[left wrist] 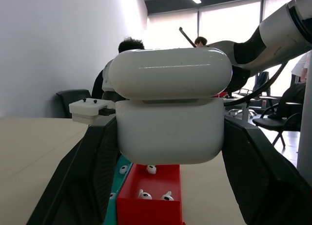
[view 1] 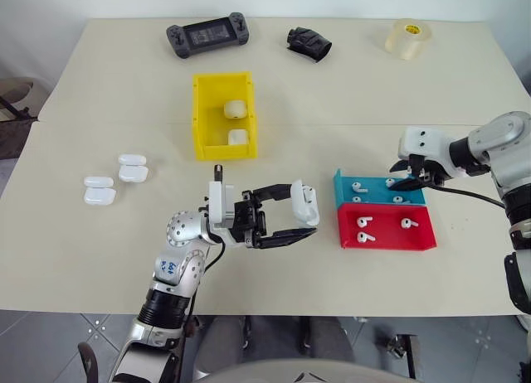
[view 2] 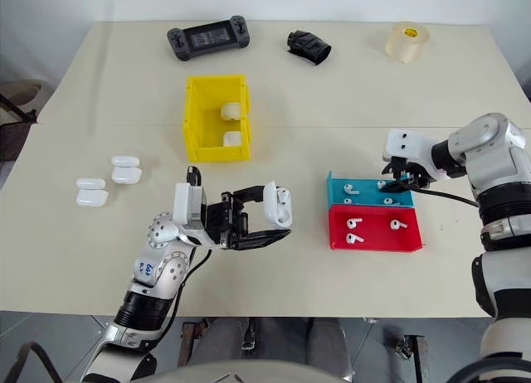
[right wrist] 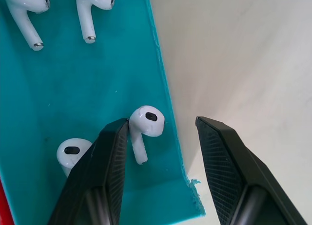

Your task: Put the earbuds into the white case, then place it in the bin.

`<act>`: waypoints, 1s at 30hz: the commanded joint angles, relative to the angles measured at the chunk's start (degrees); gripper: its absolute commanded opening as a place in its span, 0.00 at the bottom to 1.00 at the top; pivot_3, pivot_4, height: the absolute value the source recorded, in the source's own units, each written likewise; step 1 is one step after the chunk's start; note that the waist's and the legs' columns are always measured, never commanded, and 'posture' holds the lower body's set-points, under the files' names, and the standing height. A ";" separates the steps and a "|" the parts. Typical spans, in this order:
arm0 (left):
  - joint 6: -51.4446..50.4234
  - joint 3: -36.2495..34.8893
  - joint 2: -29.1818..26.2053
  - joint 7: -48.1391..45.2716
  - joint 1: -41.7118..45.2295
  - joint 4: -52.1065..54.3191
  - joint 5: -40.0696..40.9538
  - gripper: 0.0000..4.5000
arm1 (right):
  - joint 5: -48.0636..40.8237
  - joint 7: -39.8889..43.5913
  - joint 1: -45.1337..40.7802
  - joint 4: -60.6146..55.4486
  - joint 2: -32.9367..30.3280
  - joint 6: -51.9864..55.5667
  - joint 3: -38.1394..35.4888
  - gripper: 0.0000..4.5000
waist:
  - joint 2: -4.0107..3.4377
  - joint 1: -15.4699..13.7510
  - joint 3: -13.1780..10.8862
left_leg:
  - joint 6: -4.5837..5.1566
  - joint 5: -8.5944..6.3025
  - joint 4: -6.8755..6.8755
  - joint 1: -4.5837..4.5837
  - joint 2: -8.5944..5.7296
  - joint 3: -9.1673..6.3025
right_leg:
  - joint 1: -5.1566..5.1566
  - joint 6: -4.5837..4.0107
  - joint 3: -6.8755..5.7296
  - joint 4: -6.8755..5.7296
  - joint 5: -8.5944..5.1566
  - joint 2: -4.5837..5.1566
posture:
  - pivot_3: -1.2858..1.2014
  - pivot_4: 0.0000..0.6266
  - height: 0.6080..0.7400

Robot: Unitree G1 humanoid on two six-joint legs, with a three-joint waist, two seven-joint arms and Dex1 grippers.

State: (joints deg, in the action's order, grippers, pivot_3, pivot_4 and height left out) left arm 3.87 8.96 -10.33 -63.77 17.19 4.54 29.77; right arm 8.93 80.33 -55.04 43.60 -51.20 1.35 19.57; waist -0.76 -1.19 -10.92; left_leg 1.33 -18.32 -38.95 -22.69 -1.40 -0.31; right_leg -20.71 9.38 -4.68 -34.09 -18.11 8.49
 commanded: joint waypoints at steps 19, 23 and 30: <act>0.63 -0.40 -0.68 0.12 1.21 2.03 0.84 0.62 | -2.20 0.42 2.83 -4.24 -0.17 1.26 -5.24 0.11 | 0.00 -0.04 0.00 | 0.00 0.00 -0.07 0.02 0.01 -0.01 | 0.02 0.00 0.02 -0.08 0.00 0.00 | 0.52 0.24 1.00; 0.15 -0.59 -0.79 -0.05 1.75 1.51 1.32 0.62 | -9.17 1.78 5.16 -9.75 -0.35 0.87 -11.31 0.11 | 0.00 -0.11 0.00 | -0.01 0.00 -0.07 0.02 0.01 -0.01 | 0.00 0.00 0.02 -0.09 0.00 0.01 | 0.52 0.24 1.00; -1.09 -1.94 -0.40 -0.30 4.25 -0.84 2.52 0.62 | -30.90 -0.83 16.07 -33.96 2.27 24.92 -25.52 0.11 | 0.00 -0.29 0.00 | -0.01 0.00 -0.09 0.01 0.04 -0.25 | 0.06 -0.01 -0.10 -0.12 0.00 0.01 | 0.52 0.24 1.00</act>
State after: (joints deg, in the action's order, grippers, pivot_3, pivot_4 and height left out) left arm 2.79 7.63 -11.15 -63.88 20.57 3.44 30.63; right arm -16.32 80.91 -40.29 15.62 -49.37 20.89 -2.19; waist -0.76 -1.48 -10.92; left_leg 1.32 -18.32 -39.05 -22.68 -1.36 -0.57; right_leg -20.64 9.38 -4.80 -34.22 -18.11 8.50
